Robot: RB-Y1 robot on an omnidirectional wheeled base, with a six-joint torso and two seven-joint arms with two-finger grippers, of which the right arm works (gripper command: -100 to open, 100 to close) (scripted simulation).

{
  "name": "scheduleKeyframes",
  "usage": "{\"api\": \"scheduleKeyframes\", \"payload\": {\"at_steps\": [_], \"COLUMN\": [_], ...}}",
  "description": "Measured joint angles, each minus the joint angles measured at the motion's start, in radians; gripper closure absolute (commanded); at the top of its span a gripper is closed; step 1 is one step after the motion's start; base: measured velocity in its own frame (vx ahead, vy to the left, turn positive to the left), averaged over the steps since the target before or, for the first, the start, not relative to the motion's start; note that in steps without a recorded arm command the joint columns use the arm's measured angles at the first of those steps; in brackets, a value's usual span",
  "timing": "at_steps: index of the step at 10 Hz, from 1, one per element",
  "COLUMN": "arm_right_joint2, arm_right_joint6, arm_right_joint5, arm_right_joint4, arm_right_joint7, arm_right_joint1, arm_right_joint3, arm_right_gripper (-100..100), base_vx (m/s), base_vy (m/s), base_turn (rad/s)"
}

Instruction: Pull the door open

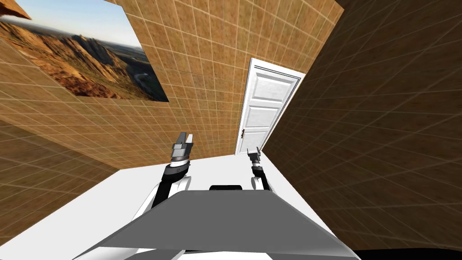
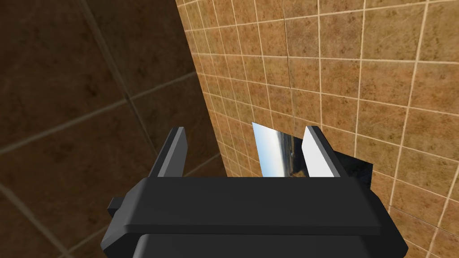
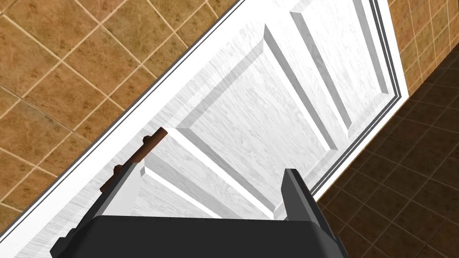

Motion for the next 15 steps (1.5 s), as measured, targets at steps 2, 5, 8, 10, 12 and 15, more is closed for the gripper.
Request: {"api": "scheduleKeyframes", "payload": {"at_steps": [2,5,8,10,12,15], "arm_right_joint2": [-0.011,-0.023,-0.040,-0.050,-0.059,-0.075], "arm_right_joint6": [-0.006,-0.020,-0.034,-0.047,-0.048,-0.060], "arm_right_joint5": [-0.024,-0.058,-0.094,-0.116,-0.140,-0.174], "arm_right_joint4": [0.041,0.118,0.194,0.242,0.283,0.347], "arm_right_joint7": [-0.048,-0.117,-0.190,-0.238,-0.282,-0.351], "arm_right_joint1": [-0.012,-0.042,-0.070,-0.086,-0.102,-0.123], "arm_right_joint3": [0.010,0.025,0.040,0.050,0.059,0.072], "arm_right_gripper": [-100,-100,-100,-100,-100,-100], "base_vx": [0.073,0.092,0.091,0.077,0.080,0.081], "base_vy": [-0.057,-0.046,-0.051,-0.069,-0.053,-0.063], "base_turn": [0.100,0.114,0.109,0.129,0.096,0.103]}}
